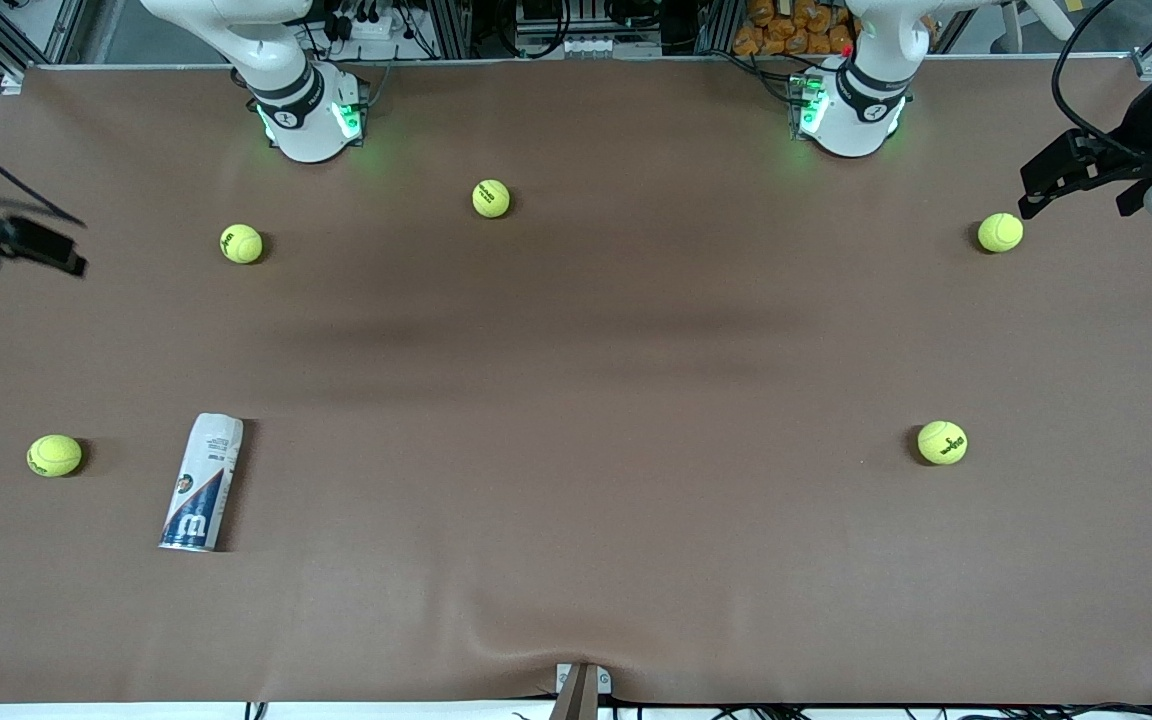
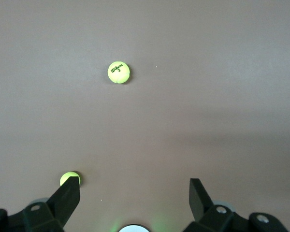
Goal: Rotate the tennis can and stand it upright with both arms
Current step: 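Reach the right gripper down to the lying Wilson can, then close the right gripper around the middle of the can, then drag the can with the right gripper toward the table centre, then release the can and withdraw the right gripper while the left gripper approaches, then grasp the can's end with the left gripper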
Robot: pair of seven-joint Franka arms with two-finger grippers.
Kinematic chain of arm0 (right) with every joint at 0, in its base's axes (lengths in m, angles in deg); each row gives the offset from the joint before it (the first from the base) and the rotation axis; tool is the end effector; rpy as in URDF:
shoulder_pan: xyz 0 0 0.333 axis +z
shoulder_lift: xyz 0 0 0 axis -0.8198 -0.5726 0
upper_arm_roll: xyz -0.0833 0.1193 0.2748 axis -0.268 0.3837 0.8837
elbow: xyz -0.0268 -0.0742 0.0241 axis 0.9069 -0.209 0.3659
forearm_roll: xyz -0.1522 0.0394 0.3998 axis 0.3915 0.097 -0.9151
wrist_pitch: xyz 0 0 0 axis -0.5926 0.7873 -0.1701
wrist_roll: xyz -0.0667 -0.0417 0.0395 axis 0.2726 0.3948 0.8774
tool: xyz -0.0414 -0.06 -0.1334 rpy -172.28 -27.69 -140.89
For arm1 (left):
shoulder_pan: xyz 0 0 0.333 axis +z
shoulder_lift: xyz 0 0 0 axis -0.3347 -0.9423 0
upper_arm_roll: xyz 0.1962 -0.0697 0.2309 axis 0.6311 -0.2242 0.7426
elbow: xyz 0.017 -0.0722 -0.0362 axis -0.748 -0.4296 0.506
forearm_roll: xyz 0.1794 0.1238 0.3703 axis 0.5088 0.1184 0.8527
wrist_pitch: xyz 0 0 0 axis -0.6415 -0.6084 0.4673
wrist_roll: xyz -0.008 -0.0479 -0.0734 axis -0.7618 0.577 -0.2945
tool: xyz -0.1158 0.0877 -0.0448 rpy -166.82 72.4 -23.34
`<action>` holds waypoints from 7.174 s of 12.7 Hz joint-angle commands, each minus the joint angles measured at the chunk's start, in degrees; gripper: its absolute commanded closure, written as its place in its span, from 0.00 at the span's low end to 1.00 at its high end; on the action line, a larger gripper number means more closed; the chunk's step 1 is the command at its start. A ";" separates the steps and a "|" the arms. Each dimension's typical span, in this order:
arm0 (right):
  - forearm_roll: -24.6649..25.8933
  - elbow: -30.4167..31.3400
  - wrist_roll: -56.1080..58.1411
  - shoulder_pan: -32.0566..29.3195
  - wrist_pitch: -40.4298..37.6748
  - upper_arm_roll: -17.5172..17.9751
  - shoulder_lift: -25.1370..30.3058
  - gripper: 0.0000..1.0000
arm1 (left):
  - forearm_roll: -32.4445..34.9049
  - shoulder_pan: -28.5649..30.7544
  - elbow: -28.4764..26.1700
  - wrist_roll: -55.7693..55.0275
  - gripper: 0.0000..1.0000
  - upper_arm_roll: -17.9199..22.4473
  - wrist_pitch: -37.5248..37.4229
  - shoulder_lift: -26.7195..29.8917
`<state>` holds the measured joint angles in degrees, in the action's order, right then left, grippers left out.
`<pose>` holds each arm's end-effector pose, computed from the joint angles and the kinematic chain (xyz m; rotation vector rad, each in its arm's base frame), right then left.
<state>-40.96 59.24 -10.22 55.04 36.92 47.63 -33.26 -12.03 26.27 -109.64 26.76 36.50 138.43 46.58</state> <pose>0.6029 -0.0364 0.5302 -3.1199 0.2075 0.2077 0.5519 -0.0610 0.6282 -3.1221 -0.0232 -0.0005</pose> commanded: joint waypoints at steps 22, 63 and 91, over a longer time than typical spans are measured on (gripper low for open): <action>0.53 1.00 13.21 -3.49 46.23 0.08 -40.00 0.00 | -0.12 0.49 0.63 1.99 0.00 -0.17 -2.34 -0.32; 11.08 -7.62 43.18 41.77 53.00 6.06 -45.27 0.00 | -1.44 0.06 -1.12 1.90 0.00 -0.52 -2.52 -0.93; -6.32 0.62 15.18 -1.02 6.61 -1.23 -1.80 0.00 | -68.75 -4.33 -25.12 33.94 0.00 -9.93 36.59 -38.53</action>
<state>-46.36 52.76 9.77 55.46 44.49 46.24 -42.67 -77.49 23.25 -135.93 55.84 26.79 174.40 11.48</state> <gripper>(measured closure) 0.000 0.000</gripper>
